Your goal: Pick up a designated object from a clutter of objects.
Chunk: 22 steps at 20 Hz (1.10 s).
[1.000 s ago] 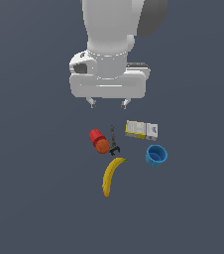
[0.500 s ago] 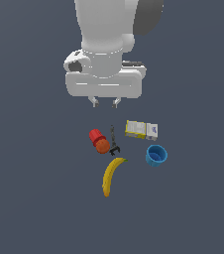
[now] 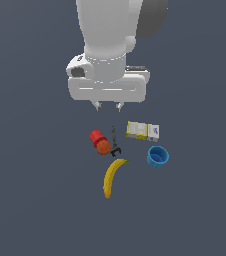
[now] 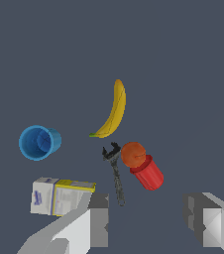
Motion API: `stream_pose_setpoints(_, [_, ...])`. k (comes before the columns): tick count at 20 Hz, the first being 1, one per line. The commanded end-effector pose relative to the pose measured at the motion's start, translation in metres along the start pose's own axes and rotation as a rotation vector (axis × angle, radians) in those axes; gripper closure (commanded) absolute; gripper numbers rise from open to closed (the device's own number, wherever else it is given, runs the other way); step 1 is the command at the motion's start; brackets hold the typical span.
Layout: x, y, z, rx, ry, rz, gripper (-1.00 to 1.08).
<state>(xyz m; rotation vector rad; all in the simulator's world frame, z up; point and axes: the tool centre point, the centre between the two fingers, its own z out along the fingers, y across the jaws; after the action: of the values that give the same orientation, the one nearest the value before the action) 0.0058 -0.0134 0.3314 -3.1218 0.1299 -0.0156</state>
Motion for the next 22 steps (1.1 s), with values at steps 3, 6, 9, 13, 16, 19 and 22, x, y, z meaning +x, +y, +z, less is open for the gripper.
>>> stream_pose_setpoints(3, [0.009,-0.01,0.008,0.015,-0.033,0.027,-0.2])
stream_pose_setpoints(6, [0.018,-0.021,0.016,0.028,-0.064,0.053,-0.2])
stream_pose_setpoints(9, [0.028,-0.034,0.027,0.045,-0.104,0.083,-0.2])
stream_pose_setpoints(13, [0.041,-0.055,0.046,0.07,-0.169,0.131,-0.2])
stream_pose_setpoints(16, [0.05,-0.073,0.061,0.088,-0.221,0.167,-0.2])
stream_pose_setpoints(19, [0.058,-0.09,0.078,0.105,-0.275,0.202,-0.2])
stream_pose_setpoints(22, [0.064,-0.107,0.095,0.121,-0.33,0.236,-0.2])
